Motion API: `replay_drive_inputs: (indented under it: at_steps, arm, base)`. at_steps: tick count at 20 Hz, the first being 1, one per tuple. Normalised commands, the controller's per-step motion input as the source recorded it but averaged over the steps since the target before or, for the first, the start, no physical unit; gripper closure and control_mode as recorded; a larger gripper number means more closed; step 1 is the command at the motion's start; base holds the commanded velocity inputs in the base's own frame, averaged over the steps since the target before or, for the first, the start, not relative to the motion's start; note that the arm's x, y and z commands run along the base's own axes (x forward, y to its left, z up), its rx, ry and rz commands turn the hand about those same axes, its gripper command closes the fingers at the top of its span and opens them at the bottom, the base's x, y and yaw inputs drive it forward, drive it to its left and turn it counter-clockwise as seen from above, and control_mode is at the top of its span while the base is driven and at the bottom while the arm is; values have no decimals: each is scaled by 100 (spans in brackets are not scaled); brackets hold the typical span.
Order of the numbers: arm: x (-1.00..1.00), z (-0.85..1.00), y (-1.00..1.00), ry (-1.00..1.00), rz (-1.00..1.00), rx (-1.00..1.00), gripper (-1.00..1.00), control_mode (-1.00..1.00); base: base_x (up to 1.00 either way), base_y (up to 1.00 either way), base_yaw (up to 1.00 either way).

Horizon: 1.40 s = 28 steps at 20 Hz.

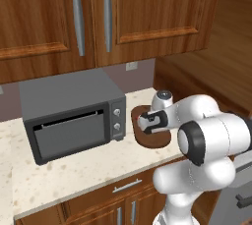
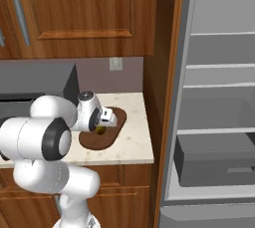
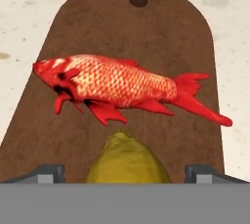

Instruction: Retrieve a lemon from the fridge and place it on the cutting board with the fish.

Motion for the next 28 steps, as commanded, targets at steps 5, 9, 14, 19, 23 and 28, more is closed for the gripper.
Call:
replay_drive_inputs:
  at_steps: [5,9,14,19,23,28]
  arm:
    - [-10,53,1,0,0,-3,-100,-100]
    - [-36,90,0,0,-2,2,-100,-100]
    - [-75,54,0,0,-3,3,-100,-100]
    - [-99,37,0,0,-1,2,-100,-100]
    - [-99,53,-2,-1,-4,7,-100,-100]
    - [-68,63,0,-9,-1,0,-100,-100]
  base:
    - [0,0,0]
    - [0,0,0]
    - [0,0,0]
    - [0,0,0]
    - [0,0,0]
    - [0,0,0]
